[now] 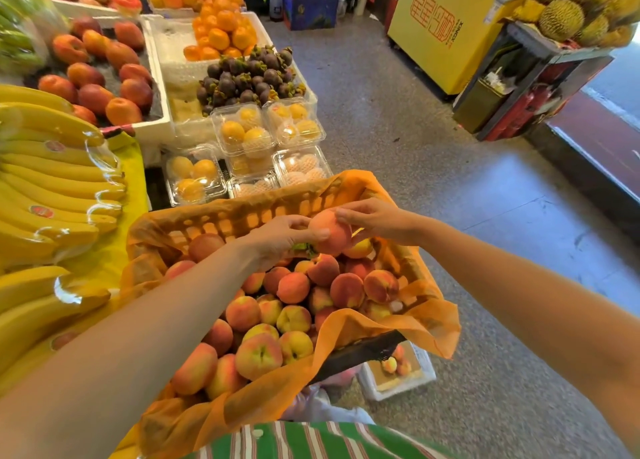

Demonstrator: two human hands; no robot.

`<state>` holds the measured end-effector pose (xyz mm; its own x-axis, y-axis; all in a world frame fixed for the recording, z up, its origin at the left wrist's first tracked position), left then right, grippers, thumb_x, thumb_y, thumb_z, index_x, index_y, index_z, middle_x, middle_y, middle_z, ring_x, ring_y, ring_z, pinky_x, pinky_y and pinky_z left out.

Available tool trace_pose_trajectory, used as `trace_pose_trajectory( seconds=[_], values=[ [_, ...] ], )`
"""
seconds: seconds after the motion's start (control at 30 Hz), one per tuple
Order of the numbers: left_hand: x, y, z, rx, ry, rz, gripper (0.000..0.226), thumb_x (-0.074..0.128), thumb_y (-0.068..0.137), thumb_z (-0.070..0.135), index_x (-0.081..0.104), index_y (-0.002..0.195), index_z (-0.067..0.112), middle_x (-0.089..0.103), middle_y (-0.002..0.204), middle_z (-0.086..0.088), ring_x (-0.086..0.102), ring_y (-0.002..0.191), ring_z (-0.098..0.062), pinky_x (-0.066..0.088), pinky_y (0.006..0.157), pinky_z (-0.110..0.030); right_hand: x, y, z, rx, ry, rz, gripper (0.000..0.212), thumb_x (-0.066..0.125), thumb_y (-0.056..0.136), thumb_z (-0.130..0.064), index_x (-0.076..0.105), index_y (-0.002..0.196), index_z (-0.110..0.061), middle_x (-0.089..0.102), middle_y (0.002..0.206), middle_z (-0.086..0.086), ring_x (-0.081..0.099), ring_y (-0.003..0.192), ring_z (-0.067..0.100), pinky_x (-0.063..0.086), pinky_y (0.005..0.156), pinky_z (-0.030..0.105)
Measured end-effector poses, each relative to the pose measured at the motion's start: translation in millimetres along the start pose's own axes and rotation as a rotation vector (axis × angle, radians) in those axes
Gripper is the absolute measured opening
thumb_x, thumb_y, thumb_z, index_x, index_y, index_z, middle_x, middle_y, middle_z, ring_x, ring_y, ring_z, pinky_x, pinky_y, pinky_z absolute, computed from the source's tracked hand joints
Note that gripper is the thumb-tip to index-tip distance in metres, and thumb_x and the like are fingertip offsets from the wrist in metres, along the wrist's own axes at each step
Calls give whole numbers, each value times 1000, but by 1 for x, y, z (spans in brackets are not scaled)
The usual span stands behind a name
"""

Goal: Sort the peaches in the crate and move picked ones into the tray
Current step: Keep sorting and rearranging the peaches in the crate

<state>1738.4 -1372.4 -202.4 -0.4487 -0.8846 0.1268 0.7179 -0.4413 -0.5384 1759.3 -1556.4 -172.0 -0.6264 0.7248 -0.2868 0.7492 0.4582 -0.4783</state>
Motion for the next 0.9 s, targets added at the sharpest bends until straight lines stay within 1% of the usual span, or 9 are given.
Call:
trace_pose_trajectory(
  seconds=[0.1,0.2,0.33,0.43,0.53,0.6,0.7,0.8,0.9],
  values=[
    [1,6,-3,-26,36,-5,48,79,75,31,62,117,14,65,119,-9,62,110,-23,49,98,-39,-5,-9,5,67,67,-39,47,34,102,-40,54,133,-12,62,126,13,62,112,27,56,89,37],
    [15,13,-4,-52,109,-11,49,78,74,38,62,113,14,64,118,-9,61,109,-23,50,88,-35,-14,-22,5,73,63,37,48,32,103,-40,58,128,-8,64,119,15,64,109,28,57,85,32],
    [32,26,-9,-75,379,90,53,79,73,44,60,112,13,56,106,0,54,101,-21,46,76,-31,-40,-41,16,-113,-359,350,28,50,99,-27,67,117,-14,63,120,8,57,114,22,48,98,39],
    [44,39,-17,-52,527,150,56,81,70,45,59,109,12,55,102,-1,52,95,-20,42,74,-33,-50,-49,44,-102,-579,370,34,58,94,-28,61,127,-21,38,148,11,32,137,26,27,113,44],
    [57,47,-17,42,693,212,54,78,72,46,58,110,14,58,102,-2,55,96,-22,45,79,-35,-42,-54,71,17,-532,269,57,58,93,-35,37,146,-27,18,158,7,18,144,25,23,117,45],
    [62,50,-15,92,822,246,62,76,72,50,54,117,14,58,111,-4,55,104,-25,45,83,-37,-32,-56,79,-4,-505,243,70,58,93,-37,22,152,-24,17,158,6,19,145,22,23,118,43],
    [64,47,-14,178,891,242,65,74,74,51,47,120,14,49,105,-3,48,103,-24,40,78,-34,-21,-52,82,-59,-523,248,79,58,93,-38,12,154,-19,20,156,9,21,144,23,21,118,41],
    [65,41,-17,263,915,195,65,75,74,50,45,119,16,48,107,0,45,97,-16,35,75,-29,-11,-46,89,-48,-652,285,79,58,92,-40,12,153,-19,27,148,15,28,137,29,26,115,42],
    [63,38,-23,284,884,121,63,75,76,44,43,124,19,50,120,-2,46,102,-16,38,78,-29,-6,-46,92,-135,-653,387,70,57,93,-37,24,151,-16,37,138,16,37,128,30,31,110,43]
  ],
)
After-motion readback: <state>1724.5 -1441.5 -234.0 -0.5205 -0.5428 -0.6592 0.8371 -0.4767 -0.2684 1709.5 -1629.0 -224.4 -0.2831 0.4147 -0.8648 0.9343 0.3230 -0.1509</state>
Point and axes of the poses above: each hand's wrist, its own y-axis towards the middle knuckle, its own x-axis out of the palm, z = x × y, the point moved 3 cm from there along y, towards the middle knuckle
